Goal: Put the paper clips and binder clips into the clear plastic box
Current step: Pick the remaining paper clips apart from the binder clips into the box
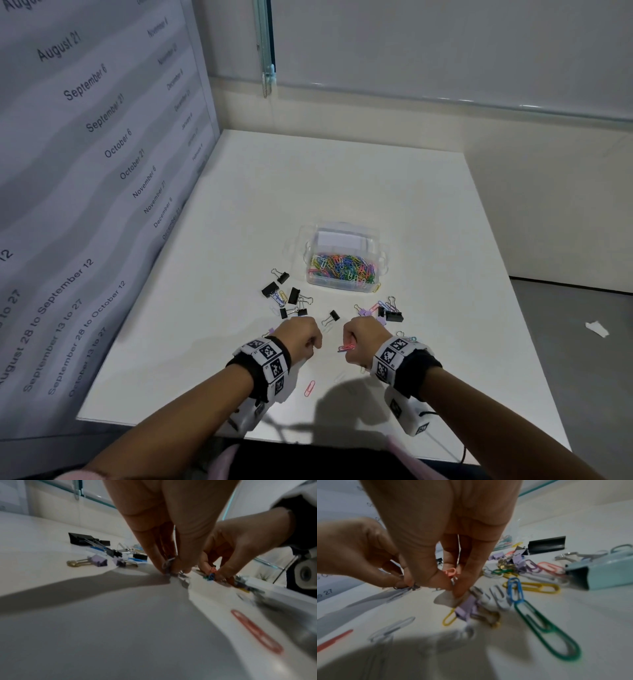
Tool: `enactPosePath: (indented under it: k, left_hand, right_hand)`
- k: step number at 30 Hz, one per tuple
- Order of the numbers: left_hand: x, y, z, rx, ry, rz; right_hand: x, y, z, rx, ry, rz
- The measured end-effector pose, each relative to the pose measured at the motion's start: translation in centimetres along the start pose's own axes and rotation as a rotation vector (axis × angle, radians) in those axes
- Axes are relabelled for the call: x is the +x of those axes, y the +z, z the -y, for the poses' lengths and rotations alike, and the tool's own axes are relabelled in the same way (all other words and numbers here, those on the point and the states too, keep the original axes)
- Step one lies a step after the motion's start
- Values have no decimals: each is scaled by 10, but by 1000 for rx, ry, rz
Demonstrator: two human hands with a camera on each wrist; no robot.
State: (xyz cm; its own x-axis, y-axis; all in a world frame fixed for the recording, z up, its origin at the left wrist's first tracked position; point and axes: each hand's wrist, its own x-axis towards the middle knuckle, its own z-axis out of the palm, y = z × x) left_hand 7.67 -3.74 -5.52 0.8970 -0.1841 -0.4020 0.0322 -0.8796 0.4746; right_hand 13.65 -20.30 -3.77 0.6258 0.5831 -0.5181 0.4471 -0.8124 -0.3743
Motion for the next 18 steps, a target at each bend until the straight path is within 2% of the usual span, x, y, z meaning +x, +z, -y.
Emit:
enactPosePath:
  k: [5, 8, 10, 13, 15, 18]
  left_hand:
    - [14, -37, -6, -130, -11, -159]
    - [29, -69, -15, -231, -40, -314]
    - [42, -88, -21, -262, -30, -369]
    - [55, -106, -31, -256, -46, -390]
    - [61, -109, -34, -245, -63, -374]
    - [60, -107, -32, -234, -125, -343]
  right_hand:
    - [5, -26, -1, 60, 52, -4]
    - [15, -54, -2, 102, 53, -76]
    - [23, -75, -3, 134, 52, -165]
    - [33, -98, -7, 296, 74, -379]
    - [38, -102, -8, 320, 77, -479]
    - [38, -93, -11, 252, 67, -473]
